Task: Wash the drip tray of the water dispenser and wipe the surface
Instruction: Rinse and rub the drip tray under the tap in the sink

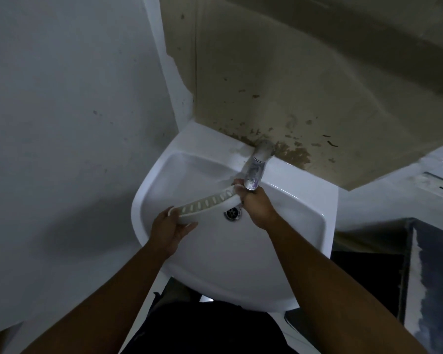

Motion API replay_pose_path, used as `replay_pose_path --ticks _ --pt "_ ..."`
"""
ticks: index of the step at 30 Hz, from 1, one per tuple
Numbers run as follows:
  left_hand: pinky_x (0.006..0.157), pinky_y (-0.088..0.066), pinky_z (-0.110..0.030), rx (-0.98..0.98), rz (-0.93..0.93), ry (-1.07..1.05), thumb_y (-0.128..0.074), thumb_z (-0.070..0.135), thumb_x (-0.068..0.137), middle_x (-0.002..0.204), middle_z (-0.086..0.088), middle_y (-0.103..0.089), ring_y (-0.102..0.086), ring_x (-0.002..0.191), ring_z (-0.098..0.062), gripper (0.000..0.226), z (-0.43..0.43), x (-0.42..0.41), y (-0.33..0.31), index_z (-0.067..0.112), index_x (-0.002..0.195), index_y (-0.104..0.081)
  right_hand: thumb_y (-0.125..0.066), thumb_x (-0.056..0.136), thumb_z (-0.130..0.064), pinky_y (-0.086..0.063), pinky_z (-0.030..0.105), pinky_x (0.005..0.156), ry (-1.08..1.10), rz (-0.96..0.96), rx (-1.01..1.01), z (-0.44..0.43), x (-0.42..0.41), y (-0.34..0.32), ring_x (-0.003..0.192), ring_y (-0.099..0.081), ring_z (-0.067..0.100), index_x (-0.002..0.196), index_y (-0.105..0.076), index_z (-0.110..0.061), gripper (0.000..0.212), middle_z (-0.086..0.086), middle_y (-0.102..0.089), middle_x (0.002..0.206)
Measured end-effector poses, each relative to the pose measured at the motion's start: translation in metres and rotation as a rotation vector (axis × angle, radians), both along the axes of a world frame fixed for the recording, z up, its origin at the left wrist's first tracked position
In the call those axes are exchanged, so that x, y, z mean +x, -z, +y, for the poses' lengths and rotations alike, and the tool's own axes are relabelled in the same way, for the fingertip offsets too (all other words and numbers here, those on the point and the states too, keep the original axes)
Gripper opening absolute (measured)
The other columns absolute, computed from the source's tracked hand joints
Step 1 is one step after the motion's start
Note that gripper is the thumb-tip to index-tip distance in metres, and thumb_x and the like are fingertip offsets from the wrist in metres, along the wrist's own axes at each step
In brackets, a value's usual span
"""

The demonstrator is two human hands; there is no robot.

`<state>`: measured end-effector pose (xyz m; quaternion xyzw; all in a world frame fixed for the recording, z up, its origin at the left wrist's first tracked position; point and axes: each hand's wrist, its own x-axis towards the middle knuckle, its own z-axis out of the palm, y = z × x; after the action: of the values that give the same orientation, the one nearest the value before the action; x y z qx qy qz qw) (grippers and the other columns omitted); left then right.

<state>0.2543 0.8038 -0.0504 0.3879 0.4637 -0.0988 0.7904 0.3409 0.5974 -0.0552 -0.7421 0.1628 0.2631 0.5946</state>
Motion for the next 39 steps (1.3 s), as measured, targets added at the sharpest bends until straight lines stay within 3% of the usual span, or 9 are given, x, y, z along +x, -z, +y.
replay_pose_path --ticks 5,9,15,19,23,27,31,35,39 --pt "0.087 -0.047 -0.05 0.012 0.042 -0.026 -0.042 0.01 0.1 0.127 -0.02 -0.039 -0.045 0.112 -0.036 0.037 0.0 -0.002 0.004 -0.003 0.134 -0.038 -0.062 0.089 -0.039 -0.059 0.043 0.075 -0.038 -0.018 -0.211 -0.005 -0.005 0.0 0.077 -0.07 0.031 0.086 -0.069 0.007 0.047 0.016 -0.067 0.078" --pt "0.086 -0.051 -0.044 0.037 0.012 -0.006 -0.044 0.014 0.1 0.123 -0.018 -0.049 -0.052 0.107 -0.029 0.028 -0.008 -0.004 0.005 -0.002 0.122 -0.049 -0.055 0.093 -0.016 -0.055 0.04 0.089 0.071 -0.063 -0.333 -0.002 -0.006 -0.007 0.098 -0.067 0.03 0.098 -0.076 -0.003 0.025 0.018 -0.072 0.103" --pt "0.075 -0.059 -0.027 -0.133 -0.086 -0.033 -0.06 0.01 0.09 0.111 -0.01 -0.063 -0.061 0.102 -0.019 0.011 -0.012 0.001 0.004 0.004 0.1 -0.061 -0.067 0.09 -0.016 -0.055 0.031 0.079 0.05 0.084 0.211 -0.003 -0.009 -0.021 0.085 -0.064 0.014 0.094 -0.064 -0.02 0.006 0.001 -0.067 0.093" --pt "0.065 -0.057 -0.026 -0.068 0.049 0.231 -0.078 0.018 0.074 0.095 -0.004 -0.06 -0.056 0.091 -0.017 0.036 -0.019 0.009 0.003 0.008 0.106 -0.063 -0.07 0.087 -0.032 -0.056 0.034 0.066 0.056 -0.038 -0.035 -0.015 -0.013 -0.016 0.07 -0.065 0.023 0.092 -0.069 -0.006 0.027 0.017 -0.071 0.079" --pt "0.084 -0.051 -0.039 0.022 0.078 0.302 -0.081 0.026 0.072 0.121 -0.006 -0.054 -0.049 0.114 -0.025 0.055 -0.032 0.019 0.008 0.014 0.12 -0.055 -0.059 0.095 -0.027 -0.054 0.024 0.049 0.169 -0.009 -0.056 -0.031 -0.017 -0.016 0.059 -0.064 0.021 0.1 -0.069 0.003 0.032 0.019 -0.067 0.077" --pt "0.097 -0.046 -0.048 0.074 0.04 0.346 -0.084 0.022 0.068 0.135 -0.006 -0.045 -0.047 0.123 -0.026 0.102 -0.059 0.032 0.011 0.023 0.144 -0.017 -0.051 0.099 -0.031 -0.059 0.03 0.055 0.216 0.008 -0.133 -0.051 -0.026 -0.024 0.06 -0.065 0.024 0.095 -0.069 0.002 0.038 0.021 -0.069 0.077" --pt "0.079 -0.053 -0.038 0.17 0.053 0.507 -0.093 0.052 0.028 0.131 0.0 -0.044 -0.052 0.116 -0.021 0.133 -0.084 0.044 0.013 0.03 0.138 -0.021 -0.048 0.101 -0.028 -0.06 0.035 0.061 0.247 -0.044 -0.14 -0.072 -0.038 -0.035 0.061 -0.065 0.025 0.098 -0.068 0.003 0.038 0.019 -0.069 0.077" --pt "0.073 -0.056 -0.035 0.173 -0.106 0.527 -0.097 0.046 0.03 0.105 -0.009 -0.07 -0.069 0.089 -0.022 0.1 -0.103 0.051 0.027 0.007 0.114 -0.059 -0.05 0.1 -0.025 -0.061 0.027 0.062 0.278 -0.13 -0.135 -0.092 -0.051 -0.053 0.06 -0.065 0.019 0.097 -0.068 -0.006 0.026 0.013 -0.07 0.076" --pt "0.052 -0.043 -0.017 0.076 -0.22 0.493 -0.089 0.021 0.059 0.066 0.0 -0.063 -0.051 0.046 -0.007 0.041 -0.12 0.053 0.01 0.01 0.089 -0.065 -0.052 0.099 -0.03 -0.062 0.034 0.07 0.337 -0.157 -0.142 -0.11 -0.062 -0.058 0.07 -0.069 0.021 0.104 -0.068 -0.014 0.024 0.012 -0.072 0.084"
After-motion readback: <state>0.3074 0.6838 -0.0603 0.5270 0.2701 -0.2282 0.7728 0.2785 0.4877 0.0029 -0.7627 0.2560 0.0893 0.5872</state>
